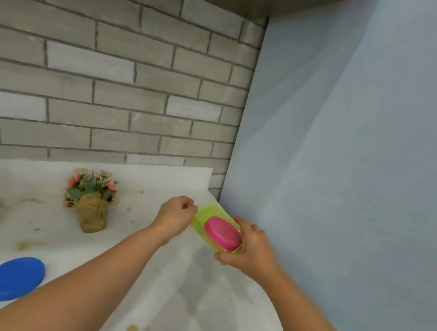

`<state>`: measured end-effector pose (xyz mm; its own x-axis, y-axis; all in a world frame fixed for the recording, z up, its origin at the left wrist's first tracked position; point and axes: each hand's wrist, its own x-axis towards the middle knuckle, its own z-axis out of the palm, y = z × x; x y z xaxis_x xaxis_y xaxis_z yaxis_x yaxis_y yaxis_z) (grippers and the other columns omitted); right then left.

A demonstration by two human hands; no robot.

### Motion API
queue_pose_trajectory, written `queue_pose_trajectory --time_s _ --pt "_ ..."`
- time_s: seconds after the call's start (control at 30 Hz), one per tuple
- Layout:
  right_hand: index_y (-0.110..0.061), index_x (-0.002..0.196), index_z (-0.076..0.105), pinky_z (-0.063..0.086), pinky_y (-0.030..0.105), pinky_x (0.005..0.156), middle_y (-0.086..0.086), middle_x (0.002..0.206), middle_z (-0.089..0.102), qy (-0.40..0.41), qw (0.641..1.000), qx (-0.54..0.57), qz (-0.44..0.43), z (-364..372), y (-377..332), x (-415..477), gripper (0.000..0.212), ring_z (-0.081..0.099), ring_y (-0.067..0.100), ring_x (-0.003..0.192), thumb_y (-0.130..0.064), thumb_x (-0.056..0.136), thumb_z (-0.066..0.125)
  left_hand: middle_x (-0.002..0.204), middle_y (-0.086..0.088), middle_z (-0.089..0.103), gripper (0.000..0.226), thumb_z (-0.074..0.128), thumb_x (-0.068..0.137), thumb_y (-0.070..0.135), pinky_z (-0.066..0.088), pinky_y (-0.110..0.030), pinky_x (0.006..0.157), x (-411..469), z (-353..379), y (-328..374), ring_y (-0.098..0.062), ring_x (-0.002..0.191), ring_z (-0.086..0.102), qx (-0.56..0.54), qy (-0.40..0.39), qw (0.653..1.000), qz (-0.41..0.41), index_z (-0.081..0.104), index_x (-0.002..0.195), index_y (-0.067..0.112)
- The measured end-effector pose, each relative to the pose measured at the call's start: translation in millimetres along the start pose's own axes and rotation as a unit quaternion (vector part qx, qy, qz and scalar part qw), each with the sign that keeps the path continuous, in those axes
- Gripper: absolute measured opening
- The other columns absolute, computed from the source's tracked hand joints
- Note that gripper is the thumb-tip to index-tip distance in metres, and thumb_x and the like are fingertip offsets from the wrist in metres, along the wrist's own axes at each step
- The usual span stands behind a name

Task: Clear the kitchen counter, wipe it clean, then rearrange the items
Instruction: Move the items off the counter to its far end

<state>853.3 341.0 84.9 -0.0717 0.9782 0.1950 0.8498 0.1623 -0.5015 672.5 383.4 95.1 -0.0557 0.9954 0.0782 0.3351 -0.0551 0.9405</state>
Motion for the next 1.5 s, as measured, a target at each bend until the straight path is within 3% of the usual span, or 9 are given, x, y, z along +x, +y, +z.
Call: queue_pose_trajectory --time_s 0.07,0.27,0.53,0.6,0.7,0.87,0.97,1.33,1.5 --pt "-0.023 0.141 0.034 0.041 0.03 0.098 0.007 0.124 0.049 -0.001 1.0 -0.001 0.004 5.8 11.9 21.8 0.089 0.041 0.026 0.12 -0.041 0.065 0.078 0.11 -0.01 0.06 0.026 0.05 0.092 0.021 0.049 -0.041 0.094 7.0 12.3 -6.0 -0.028 0.101 0.058 -0.014 0.02 1.0 -0.017 0.058 0.114 0.01" --pt "-0.018 0.133 0.043 0.044 0.029 0.09 0.011 0.116 0.054 0.0 0.999 0.016 0.029 37.7 30.3 82.7 0.093 0.048 0.03 0.114 -0.056 0.054 0.071 0.077 -0.005 0.057 0.02 0.042 0.094 0.014 0.045 -0.029 0.062 33.9 51.2 -27.7 -0.019 0.068 0.053 -0.078 0.015 0.995 -0.057 0.057 0.081 0.01" --pt "-0.009 0.138 0.034 0.036 0.025 0.094 0.006 0.127 0.043 -0.003 0.998 0.028 0.053 77.8 52.6 144.7 0.129 0.038 0.024 0.119 -0.083 0.032 0.045 0.07 -0.006 0.056 0.027 0.043 0.095 0.013 0.042 -0.033 0.071 93.8 84.7 -58.7 -0.02 0.065 0.049 -0.102 -0.017 0.992 -0.067 0.064 0.078 0.011" --pt "-0.009 0.139 0.033 0.036 0.024 0.097 0.004 0.127 0.04 -0.037 0.997 0.045 0.058 85.8 60.2 158.0 0.123 0.037 0.022 0.119 -0.078 0.041 0.061 0.073 -0.008 0.063 0.028 0.043 0.095 0.016 0.047 -0.035 0.076 107.7 90.2 -67.2 -0.025 0.068 0.056 -0.104 -0.016 0.991 -0.083 0.067 0.082 0.012" --pt "-0.011 0.129 0.044 0.043 0.027 0.098 0.002 0.115 0.042 -0.05 0.993 0.086 0.064 98.9 73.5 181.2 0.121 0.045 0.022 0.115 -0.078 0.03 0.059 0.096 -0.014 0.071 0.028 0.042 0.095 0.019 0.049 -0.038 0.088 130.3 98.4 -76.2 -0.029 0.089 0.064 -0.102 -0.001 0.99 -0.101 0.069 0.091 0.011" --pt "-0.013 0.121 0.05 0.044 0.031 0.098 -0.001 0.107 0.038 -0.086 0.986 0.127 0.067 118.6 92.1 228.4 0.078 0.049 0.023 0.113 -0.048 0.059 0.081 0.078 -0.008 0.062 0.032 0.039 0.096 0.018 0.039 -0.028 0.069 172.0 108.1 -88.3 -0.02 0.072 0.054 -0.12 0.034 0.983 -0.132 0.064 0.078 0.01" --pt "-0.014 0.123 0.05 0.043 0.029 0.098 0.001 0.107 0.039 -0.102 0.983 0.138 0.064 125.0 96.4 251.7 0.085 0.049 0.023 0.114 -0.054 0.053 0.078 0.07 -0.004 0.057 0.034 0.039 0.097 0.019 0.037 -0.025 0.061 196.8 111.7 -93.9 -0.014 0.063 0.049 -0.121 0.049 0.981 -0.141 0.06 0.071 0.012" --pt "-0.013 0.125 0.051 0.046 0.031 0.092 0.008 0.115 0.049 -0.076 0.983 0.166 0.034 152.8 108.0 312.3 0.071 0.047 0.023 0.113 -0.043 0.068 0.079 0.077 -0.009 0.061 0.036 0.041 0.096 0.019 0.039 -0.027 0.068 254.1 116.3 -106.5 -0.018 0.07 0.05 -0.137 0.088 0.976 -0.145 0.062 0.068 0.012" --pt "-0.009 0.128 0.048 0.046 0.032 0.093 0.011 0.12 0.047 -0.063 0.985 0.151 0.049 153.0 106.6 321.2 0.08 0.049 0.025 0.113 -0.048 0.064 0.078 0.083 -0.012 0.065 0.033 0.041 0.096 0.017 0.042 -0.029 0.072 261.5 122.1 -107.6 -0.021 0.077 0.055 -0.155 0.094 0.974 -0.134 0.068 0.084 0.004"
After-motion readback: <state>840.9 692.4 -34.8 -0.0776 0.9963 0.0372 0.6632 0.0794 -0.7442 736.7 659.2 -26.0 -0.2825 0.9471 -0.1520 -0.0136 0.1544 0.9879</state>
